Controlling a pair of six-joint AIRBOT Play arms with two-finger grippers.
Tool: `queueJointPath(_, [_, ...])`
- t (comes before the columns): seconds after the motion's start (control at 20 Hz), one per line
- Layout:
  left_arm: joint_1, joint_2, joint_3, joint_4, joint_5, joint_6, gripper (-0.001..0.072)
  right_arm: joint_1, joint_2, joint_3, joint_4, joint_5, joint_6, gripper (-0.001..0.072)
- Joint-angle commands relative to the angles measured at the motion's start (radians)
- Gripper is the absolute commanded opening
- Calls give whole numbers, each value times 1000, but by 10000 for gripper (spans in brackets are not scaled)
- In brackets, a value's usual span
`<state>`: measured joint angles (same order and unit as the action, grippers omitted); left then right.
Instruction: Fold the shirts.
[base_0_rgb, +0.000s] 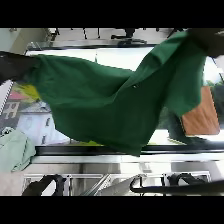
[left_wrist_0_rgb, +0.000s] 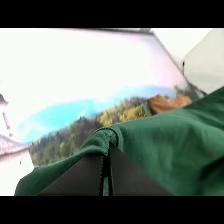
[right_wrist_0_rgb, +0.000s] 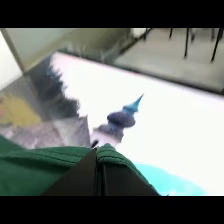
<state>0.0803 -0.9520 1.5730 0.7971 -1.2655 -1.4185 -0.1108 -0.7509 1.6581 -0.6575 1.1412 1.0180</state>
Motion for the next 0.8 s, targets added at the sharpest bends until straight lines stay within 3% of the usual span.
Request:
queueJointPath(0.0, [-63,-225,6,-2,5,51,11,14,-212,-71,35,18,-2,22])
queueJointPath(0.3, [-182,-700,28,-7,328,106,18,13,-610,-106,29,-9,-2,22])
queueJointPath(0.35, [-182,-751,54,-6,337,106,69,13,-656,-106,27,-28,-2,22])
queueJointPath(0.4, [-171,-796,93,-6,311,106,475,12,-690,-106,21,-46,-2,22])
queueJointPath(0.45, [-153,-827,134,-6,262,89,691,12,-717,-106,21,-65,-2,22])
queueJointPath(0.75, [56,-835,281,9,-296,-89,694,-33,-748,-105,6,-142,-69,22])
